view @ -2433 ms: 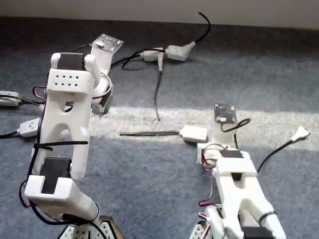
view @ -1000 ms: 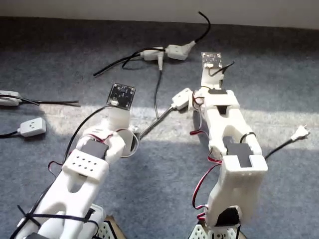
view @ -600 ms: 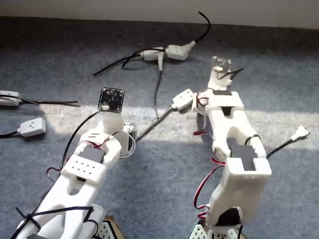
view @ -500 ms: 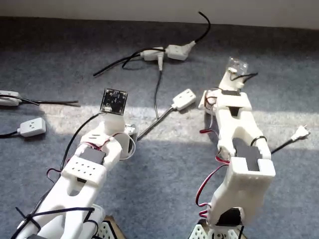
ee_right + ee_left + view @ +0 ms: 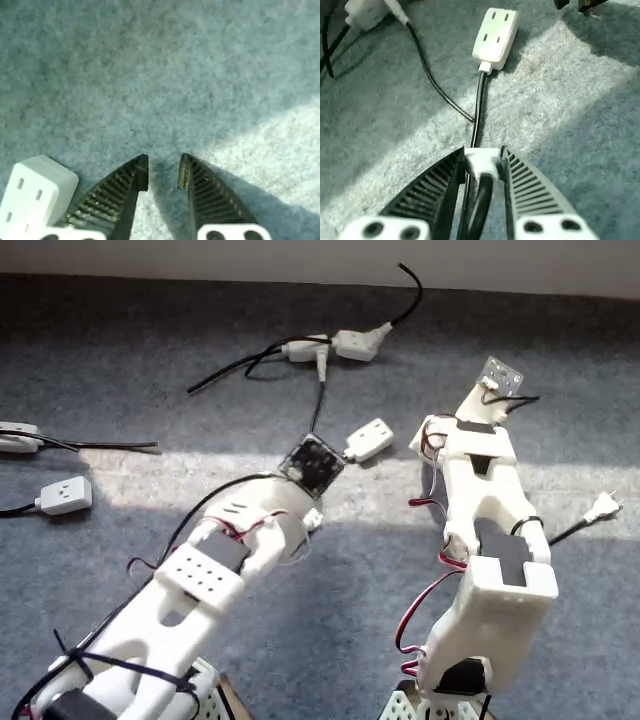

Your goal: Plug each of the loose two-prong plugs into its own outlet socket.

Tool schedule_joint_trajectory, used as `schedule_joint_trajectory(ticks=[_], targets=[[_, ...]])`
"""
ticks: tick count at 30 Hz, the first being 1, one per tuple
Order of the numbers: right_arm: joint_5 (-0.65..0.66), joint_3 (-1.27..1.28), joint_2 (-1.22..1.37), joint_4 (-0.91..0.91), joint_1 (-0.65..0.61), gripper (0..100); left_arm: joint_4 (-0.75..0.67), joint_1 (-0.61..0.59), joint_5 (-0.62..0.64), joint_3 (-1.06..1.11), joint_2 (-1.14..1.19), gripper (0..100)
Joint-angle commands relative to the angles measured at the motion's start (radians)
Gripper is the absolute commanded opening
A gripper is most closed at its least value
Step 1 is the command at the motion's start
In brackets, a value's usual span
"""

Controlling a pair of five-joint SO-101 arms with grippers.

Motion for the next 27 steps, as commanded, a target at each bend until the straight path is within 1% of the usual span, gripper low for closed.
schedule_joint_trajectory(ticks=[1,3,5,9,12,15,19,20,23,27], targets=[[0.02,-0.007,-0.019,-0.015,0.022,12.3,0.011,0.033,-0.106,-0.298,0.17,1],[0.023,-0.007,-0.019,-0.016,0.022,12.3,0.028,0.036,-0.195,-0.453,0.318,1],[0.021,-0.007,-0.019,-0.018,0.024,12.3,0.078,0.038,-0.258,-0.625,0.487,1],[0.017,-0.005,-0.019,-0.018,0.028,12.3,0.219,0.041,-0.29,-0.975,0.808,1],[0.017,-0.007,-0.018,-0.019,0.03,12.3,0.279,0.053,-0.29,-1.181,0.967,1],[0.015,-0.007,-0.018,-0.019,0.047,12.3,0.293,0.05,-0.288,-1.294,1.056,1],[-0.097,-0.004,-0.019,-0.019,0.102,12.3,0.29,0.044,-0.288,-1.377,1.139,1],[-0.107,-0.005,-0.019,-0.019,0.108,12.3,0.278,0.045,-0.288,-1.394,1.162,1],[-0.107,-0.008,-0.018,-0.019,0.108,12.3,0.23,0.042,-0.292,-1.446,1.231,1],[-0.11,-0.008,-0.018,-0.019,0.11,12.3,0.224,0.038,-0.293,-1.546,1.32,1]])
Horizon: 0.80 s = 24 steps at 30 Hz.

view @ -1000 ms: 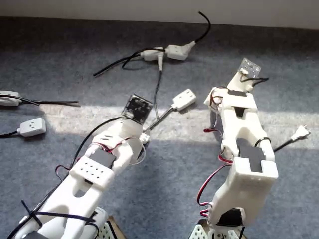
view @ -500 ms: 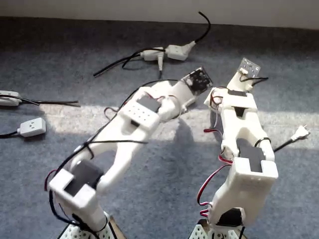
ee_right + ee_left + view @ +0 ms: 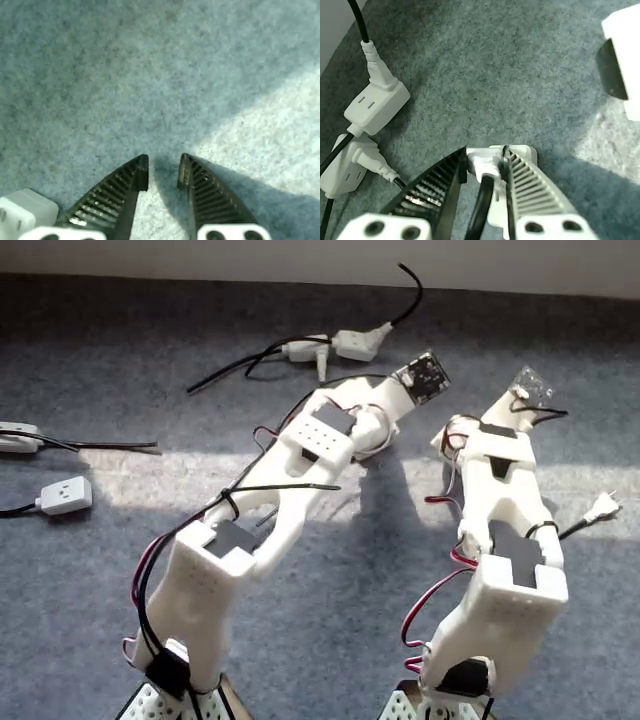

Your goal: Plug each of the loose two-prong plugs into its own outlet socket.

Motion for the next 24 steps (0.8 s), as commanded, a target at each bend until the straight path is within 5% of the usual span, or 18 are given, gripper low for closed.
schedule_joint_trajectory(ticks=[1,17,24], targets=[[-0.012,-0.008,-0.018,-0.013,0.024,12.3,-0.018,0.001,-0.009,-0.143,0.064,1],[-0.006,-0.007,-0.016,-0.015,0.008,12.3,0.307,0.007,0.13,-0.417,0.11,1],[-0.006,-0.007,-0.016,-0.015,0.007,12.3,0.316,0.013,0.132,-0.417,0.114,1]])
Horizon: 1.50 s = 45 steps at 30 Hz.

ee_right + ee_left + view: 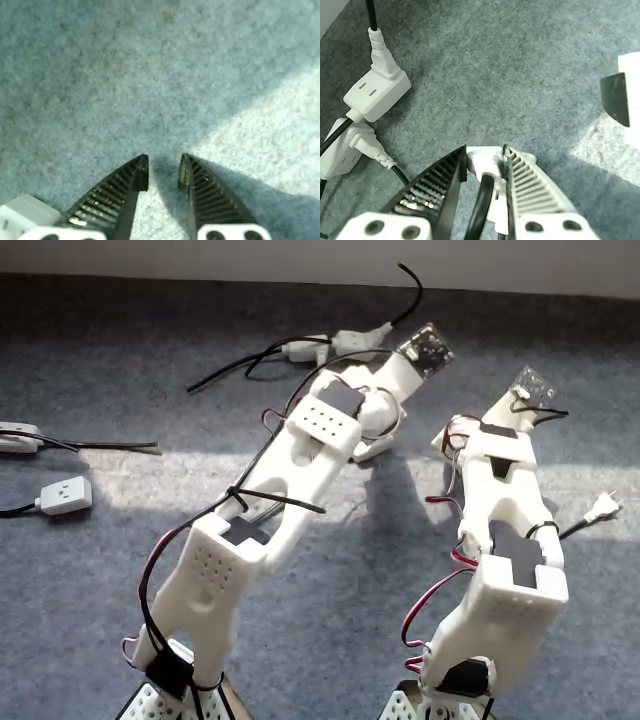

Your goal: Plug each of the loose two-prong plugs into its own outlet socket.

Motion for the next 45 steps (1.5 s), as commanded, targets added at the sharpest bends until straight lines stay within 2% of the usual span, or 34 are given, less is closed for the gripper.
schedule_joint_trajectory(ticks=[1,8,12,17,22,34,45], targets=[[-0.006,-0.007,-0.016,-0.012,0.007,12.3,0.008,0.018,0.011,-0.039,-0.008,1],[-0.006,-0.007,-0.016,-0.012,0.007,12.3,0.009,0.068,0.017,-0.022,0.042,1],[-0.006,-0.008,-0.016,-0.012,0.007,12.3,0.011,0.062,0.146,-0.024,0.039,1],[-0.005,-0.008,-0.016,-0.012,0.007,12.3,0.112,0.058,0.189,-0.113,0.039,1],[-0.005,-0.008,-0.016,-0.012,0.007,12.3,0.21,0.058,0.181,-0.214,0.047,1],[-0.005,-0.008,-0.016,-0.012,0.007,12.3,0.175,0.067,0.058,-0.194,0.11,1],[-0.005,-0.008,-0.016,-0.012,0.007,12.3,0.16,0.044,0.057,-0.191,0.064,1]])
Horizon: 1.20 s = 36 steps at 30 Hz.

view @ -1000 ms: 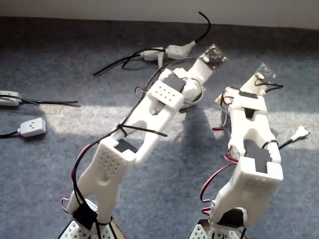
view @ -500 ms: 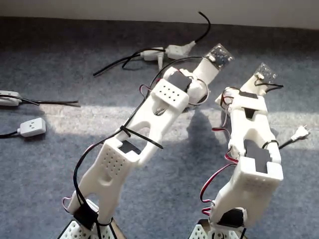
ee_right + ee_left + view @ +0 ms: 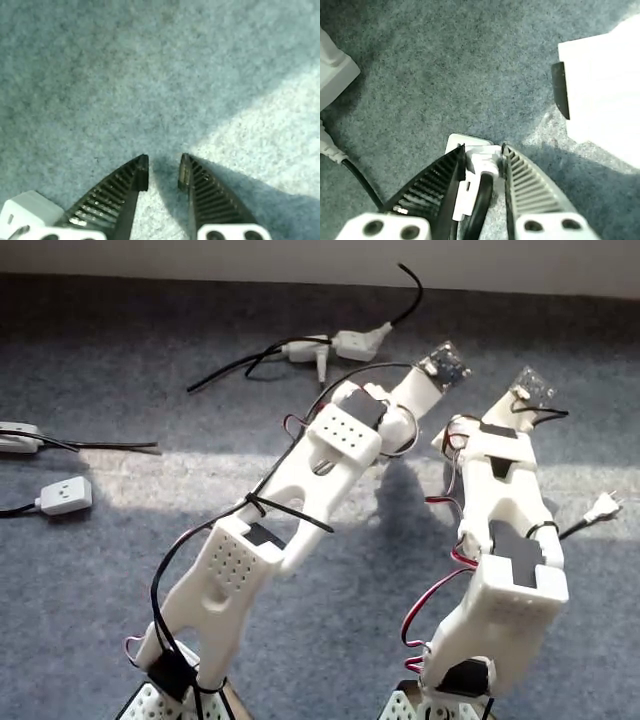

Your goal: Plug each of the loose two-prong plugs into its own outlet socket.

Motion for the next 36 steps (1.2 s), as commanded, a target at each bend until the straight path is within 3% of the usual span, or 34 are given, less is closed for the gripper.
schedule_joint_trajectory(ticks=[1,36], targets=[[-0.005,-0.008,-0.016,-0.012,0.007,12.3,-0.012,-0.027,-0.009,-0.022,-0.064,1],[-0.005,-0.004,-0.016,-0.044,-0.004,12.3,-0.04,-0.076,0.003,-0.124,0.024,1]])
